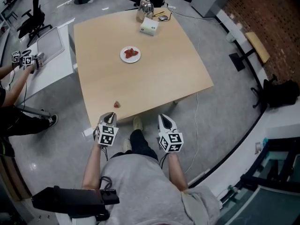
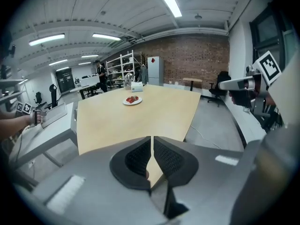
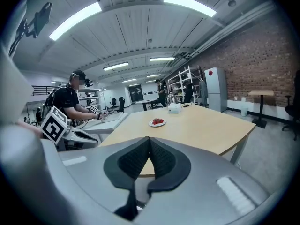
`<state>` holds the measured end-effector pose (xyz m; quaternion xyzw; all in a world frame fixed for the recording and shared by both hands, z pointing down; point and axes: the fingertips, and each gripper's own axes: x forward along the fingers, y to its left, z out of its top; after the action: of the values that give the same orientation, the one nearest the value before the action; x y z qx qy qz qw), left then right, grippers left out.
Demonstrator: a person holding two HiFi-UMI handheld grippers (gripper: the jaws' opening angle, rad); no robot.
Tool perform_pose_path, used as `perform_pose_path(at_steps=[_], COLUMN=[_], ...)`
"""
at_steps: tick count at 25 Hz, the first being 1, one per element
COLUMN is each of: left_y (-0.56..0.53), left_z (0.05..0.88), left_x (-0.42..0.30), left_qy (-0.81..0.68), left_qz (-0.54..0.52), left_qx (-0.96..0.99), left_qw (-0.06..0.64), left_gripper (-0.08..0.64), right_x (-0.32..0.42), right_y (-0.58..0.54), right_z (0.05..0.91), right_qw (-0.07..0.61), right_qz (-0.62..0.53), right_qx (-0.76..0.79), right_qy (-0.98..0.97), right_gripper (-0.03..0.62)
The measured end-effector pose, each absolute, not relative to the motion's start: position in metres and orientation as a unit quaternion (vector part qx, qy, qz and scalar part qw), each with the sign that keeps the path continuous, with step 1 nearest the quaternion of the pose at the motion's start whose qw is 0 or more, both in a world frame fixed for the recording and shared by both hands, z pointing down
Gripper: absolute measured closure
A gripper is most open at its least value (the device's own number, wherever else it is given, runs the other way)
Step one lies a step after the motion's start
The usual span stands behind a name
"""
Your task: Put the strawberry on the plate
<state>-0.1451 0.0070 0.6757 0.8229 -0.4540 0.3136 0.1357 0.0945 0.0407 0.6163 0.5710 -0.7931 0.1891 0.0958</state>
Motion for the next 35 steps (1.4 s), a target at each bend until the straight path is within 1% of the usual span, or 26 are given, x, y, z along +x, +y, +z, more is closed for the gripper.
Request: perform_pose_path(at_steps=[6,17,24,35], left_y=[-0.01,-0.031,-0.041,-0.052], left_z=[0.696,0.738,0.752,0.769], left_x=[-0.138,-0.137,-0.137,-0.139], left_qy=[-0.454,-0.44,-0.443,-0.446], left_qz=[0.3,0.334,0.355,0.38], left_qx=[0.816,0.798,0.787,0.773], left_qw=[0.195,0.24,0.24,0.243], left_gripper=[0.508,0.434,0.396,0.382], right_x=[0.092,0.103,0.104,0.108], right_y=[0.017,-0.02,-0.041,-0.058], right_z=[0.618,0.624,0.625,0.631], right_qw=[0.101,0.115,0.122,0.127], right_qz=[0.195,0.203,0.205,0.213], right_qx=[0.559,0.556,0.551,0.547], right_qy=[-0.8,-0.797,-0.799,-0.799], right_gripper=[0.586,0.586,0.586,0.586])
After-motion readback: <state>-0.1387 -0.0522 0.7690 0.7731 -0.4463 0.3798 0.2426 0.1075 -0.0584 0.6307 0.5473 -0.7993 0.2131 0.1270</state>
